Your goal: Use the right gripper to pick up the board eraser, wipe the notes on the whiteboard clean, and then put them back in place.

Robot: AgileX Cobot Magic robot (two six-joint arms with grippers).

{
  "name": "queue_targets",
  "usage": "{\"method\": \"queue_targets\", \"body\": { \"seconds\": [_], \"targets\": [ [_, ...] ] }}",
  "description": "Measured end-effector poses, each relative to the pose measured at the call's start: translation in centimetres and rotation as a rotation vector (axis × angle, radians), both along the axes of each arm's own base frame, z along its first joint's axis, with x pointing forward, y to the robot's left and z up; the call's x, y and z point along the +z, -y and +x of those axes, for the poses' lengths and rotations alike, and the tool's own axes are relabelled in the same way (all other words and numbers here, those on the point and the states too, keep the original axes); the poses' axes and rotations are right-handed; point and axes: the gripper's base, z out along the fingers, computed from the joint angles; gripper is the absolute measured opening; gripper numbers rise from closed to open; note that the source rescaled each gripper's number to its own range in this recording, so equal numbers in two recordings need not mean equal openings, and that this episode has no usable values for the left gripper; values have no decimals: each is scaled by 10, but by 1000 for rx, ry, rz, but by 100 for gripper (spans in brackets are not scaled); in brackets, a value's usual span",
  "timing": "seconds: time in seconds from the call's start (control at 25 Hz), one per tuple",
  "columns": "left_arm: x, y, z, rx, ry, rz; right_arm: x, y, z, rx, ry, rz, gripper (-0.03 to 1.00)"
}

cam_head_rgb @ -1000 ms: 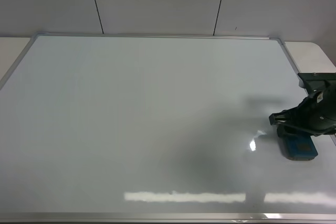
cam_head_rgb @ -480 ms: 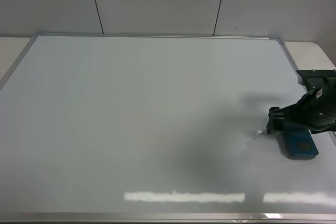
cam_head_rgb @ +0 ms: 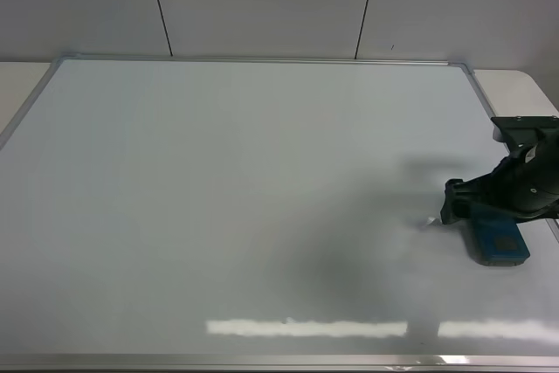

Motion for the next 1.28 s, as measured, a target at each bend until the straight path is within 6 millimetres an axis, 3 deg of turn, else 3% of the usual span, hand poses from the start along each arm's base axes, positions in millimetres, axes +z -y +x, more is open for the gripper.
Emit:
{"method": "queue_targets", "body": {
  "seconds": [0.08,0.2,0.36,0.6,0.76,1.04,1.28],
  "targets": [
    [0,0,0,0,0,0,6,-1,-1,-8,16,11,100],
    [0,0,0,0,0,0,29,-3,-4,-6,104,45,100],
    [0,0,0,0,0,0,81,-9,-16,-7,331,131,100],
    [0,0,0,0,0,0,153,-14,-62,73,667,197,100],
    [0,0,0,0,0,0,182,-14,-98,115,834,195,100],
    [0,0,0,0,0,0,200,-13,-156,186,968,160,100],
    [0,0,0,0,0,0,193,-7,-195,137,942,126,100]
  ]
}}
